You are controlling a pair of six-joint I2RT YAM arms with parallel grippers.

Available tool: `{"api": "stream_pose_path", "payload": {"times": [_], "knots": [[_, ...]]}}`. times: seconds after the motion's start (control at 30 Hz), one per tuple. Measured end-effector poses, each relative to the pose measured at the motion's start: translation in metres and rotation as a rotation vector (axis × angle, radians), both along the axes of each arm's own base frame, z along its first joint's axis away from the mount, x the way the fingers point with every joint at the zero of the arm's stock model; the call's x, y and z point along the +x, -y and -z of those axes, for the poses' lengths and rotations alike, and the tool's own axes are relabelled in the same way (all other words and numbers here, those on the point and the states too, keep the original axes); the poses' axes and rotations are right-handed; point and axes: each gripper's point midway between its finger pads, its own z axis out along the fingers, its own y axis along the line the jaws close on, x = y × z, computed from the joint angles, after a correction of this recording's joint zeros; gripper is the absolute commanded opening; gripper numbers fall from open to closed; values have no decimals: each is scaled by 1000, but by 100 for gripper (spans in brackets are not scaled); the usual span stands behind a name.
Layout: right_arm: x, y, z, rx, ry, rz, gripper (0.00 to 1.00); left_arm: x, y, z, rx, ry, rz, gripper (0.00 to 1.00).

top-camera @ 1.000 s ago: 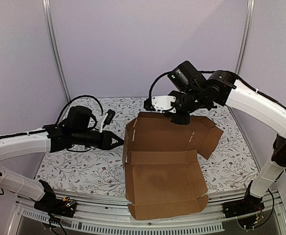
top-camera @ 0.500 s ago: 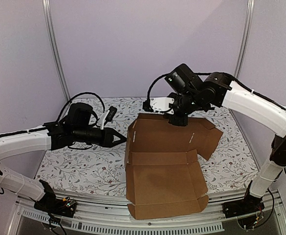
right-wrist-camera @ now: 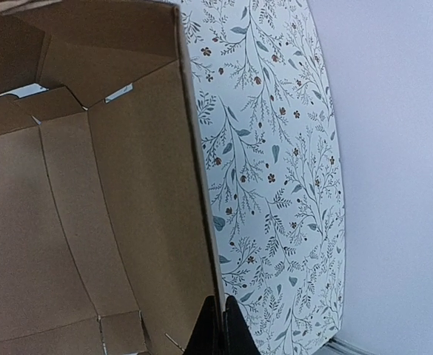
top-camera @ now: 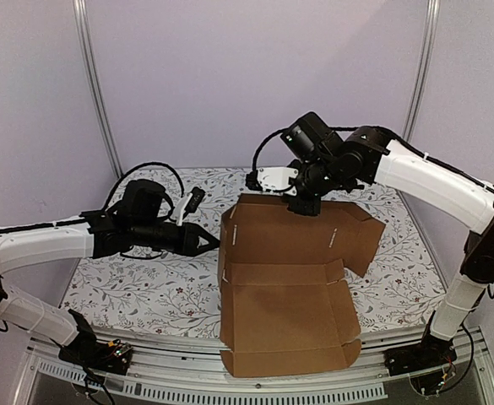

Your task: Fold the paper box

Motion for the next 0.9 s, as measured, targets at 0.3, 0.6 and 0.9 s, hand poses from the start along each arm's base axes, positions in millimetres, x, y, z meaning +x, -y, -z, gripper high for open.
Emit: {"api": "stream_pose_path", "payload": {"times": [0.3,0.6,0.9], "knots": [[20,12,-14,20,12,48,0,9,9,10,9,-48,-5,21],[24,18,-12,19,4,62,0,21,-1,11,50,-47,-69,23],[23,17,-12,26,-6,58,0,12,-25,23,132,-84,-124,23]]}}
